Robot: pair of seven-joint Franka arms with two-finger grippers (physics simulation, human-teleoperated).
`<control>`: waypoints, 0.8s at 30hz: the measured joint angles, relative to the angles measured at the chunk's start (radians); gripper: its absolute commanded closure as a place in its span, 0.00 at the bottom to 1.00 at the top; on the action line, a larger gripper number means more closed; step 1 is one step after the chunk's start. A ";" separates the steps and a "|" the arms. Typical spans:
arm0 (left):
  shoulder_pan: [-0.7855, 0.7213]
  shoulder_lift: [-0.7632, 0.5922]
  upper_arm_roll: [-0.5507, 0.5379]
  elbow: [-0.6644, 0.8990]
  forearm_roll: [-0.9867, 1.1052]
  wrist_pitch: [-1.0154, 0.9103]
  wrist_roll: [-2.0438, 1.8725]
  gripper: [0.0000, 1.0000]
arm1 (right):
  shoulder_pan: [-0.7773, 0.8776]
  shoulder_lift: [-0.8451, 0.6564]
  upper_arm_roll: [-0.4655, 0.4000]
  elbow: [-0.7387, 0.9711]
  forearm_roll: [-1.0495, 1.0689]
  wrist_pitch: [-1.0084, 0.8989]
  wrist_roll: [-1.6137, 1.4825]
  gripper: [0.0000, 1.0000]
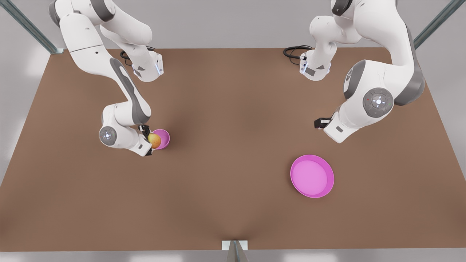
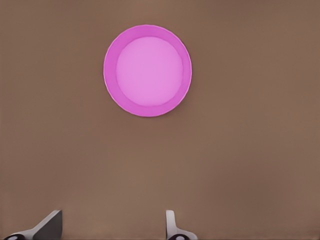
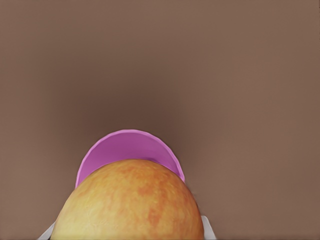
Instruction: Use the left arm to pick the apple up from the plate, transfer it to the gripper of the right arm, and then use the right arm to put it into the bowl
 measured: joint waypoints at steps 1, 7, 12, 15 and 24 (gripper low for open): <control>0.000 0.000 0.000 0.000 0.000 -0.002 0.004 0.00 | -0.001 -0.006 0.000 -0.009 0.000 0.005 0.006 0.18; 0.003 0.001 0.000 0.000 0.001 -0.008 0.021 0.00 | 0.001 -0.017 0.004 -0.055 0.006 0.034 0.034 0.18; 0.003 0.001 0.000 0.000 0.002 -0.011 0.032 0.00 | 0.005 -0.011 0.005 -0.078 0.011 0.062 0.051 0.18; 0.003 0.001 0.000 0.000 0.002 -0.011 0.037 0.00 | 0.011 -0.007 0.005 -0.080 0.020 0.074 0.060 0.18; 0.003 0.001 0.000 0.000 0.003 -0.011 0.048 0.00 | 0.003 -0.027 0.005 -0.078 0.031 0.073 0.078 0.00</control>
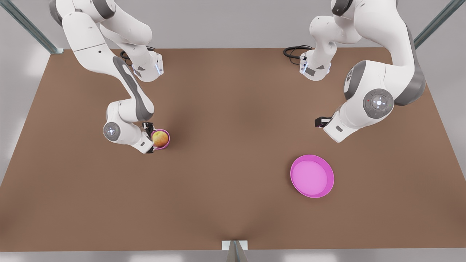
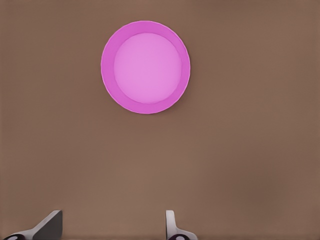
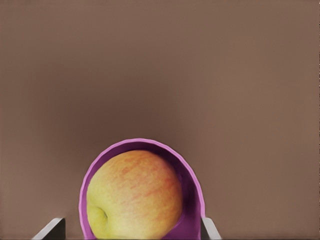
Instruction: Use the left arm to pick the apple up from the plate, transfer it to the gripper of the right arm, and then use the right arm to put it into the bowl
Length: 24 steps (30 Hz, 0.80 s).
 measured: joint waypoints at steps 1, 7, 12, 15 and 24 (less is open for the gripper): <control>0.000 0.000 0.000 0.000 0.000 0.000 0.001 0.00 | 0.000 -0.008 0.000 0.011 0.000 -0.008 0.002 0.00; -0.004 0.000 -0.001 0.000 0.009 0.000 0.006 0.00 | 0.022 0.186 -0.009 0.619 -0.132 -0.241 0.091 0.00; -0.001 0.000 -0.001 0.000 0.013 0.000 0.010 0.00 | 0.026 0.319 -0.045 1.012 -0.322 -0.580 0.346 0.00; -0.002 0.000 -0.002 0.000 0.014 -0.001 0.012 0.00 | 0.032 0.110 -0.093 0.916 -0.322 -0.725 0.532 0.00; 0.000 0.000 -0.001 0.000 0.022 -0.001 0.016 0.00 | 0.151 -0.274 -0.316 0.622 -0.176 -0.872 0.938 0.00</control>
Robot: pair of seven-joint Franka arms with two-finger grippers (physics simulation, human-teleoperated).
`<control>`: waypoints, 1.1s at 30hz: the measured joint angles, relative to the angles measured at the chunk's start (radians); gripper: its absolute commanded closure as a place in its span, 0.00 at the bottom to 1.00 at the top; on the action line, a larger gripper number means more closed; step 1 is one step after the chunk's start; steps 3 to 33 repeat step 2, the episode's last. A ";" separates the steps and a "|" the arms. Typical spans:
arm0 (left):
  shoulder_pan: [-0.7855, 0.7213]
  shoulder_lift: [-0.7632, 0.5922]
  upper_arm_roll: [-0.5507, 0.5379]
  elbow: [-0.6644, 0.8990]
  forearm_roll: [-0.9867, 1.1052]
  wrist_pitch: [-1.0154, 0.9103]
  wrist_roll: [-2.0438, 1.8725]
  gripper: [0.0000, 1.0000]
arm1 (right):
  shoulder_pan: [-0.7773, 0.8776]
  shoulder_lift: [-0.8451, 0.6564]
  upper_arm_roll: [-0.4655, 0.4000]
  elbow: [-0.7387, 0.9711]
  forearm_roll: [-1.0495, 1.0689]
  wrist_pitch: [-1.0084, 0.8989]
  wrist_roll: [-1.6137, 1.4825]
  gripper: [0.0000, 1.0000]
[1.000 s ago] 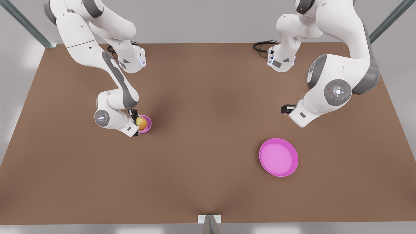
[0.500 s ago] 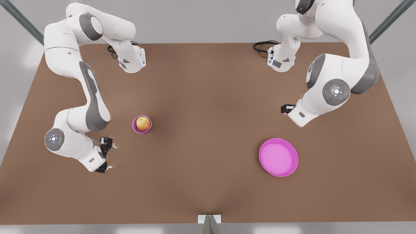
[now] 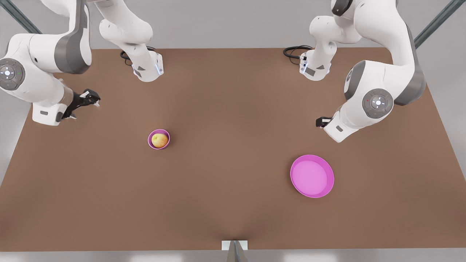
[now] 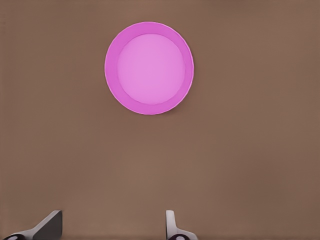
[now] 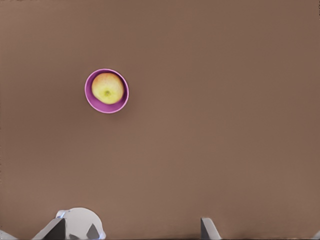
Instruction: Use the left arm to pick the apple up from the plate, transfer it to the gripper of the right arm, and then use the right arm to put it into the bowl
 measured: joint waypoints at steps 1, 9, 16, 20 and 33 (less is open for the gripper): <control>-0.002 0.000 0.000 0.000 0.001 0.000 0.000 0.00 | 0.000 -0.006 -0.011 -0.010 0.006 -0.002 0.034 0.00; -0.003 0.000 0.000 0.000 0.002 0.000 0.001 0.00 | -0.003 -0.009 -0.017 -0.016 0.011 -0.003 0.066 0.00; -0.003 0.000 0.000 0.000 0.002 0.000 0.001 0.00 | -0.003 -0.009 -0.017 -0.016 0.011 -0.003 0.066 0.00; -0.003 0.000 0.000 0.000 0.002 0.000 0.001 0.00 | -0.003 -0.009 -0.017 -0.016 0.011 -0.003 0.066 0.00; -0.003 0.000 0.000 0.000 0.002 0.000 0.001 0.00 | -0.003 -0.009 -0.017 -0.016 0.011 -0.003 0.066 0.00</control>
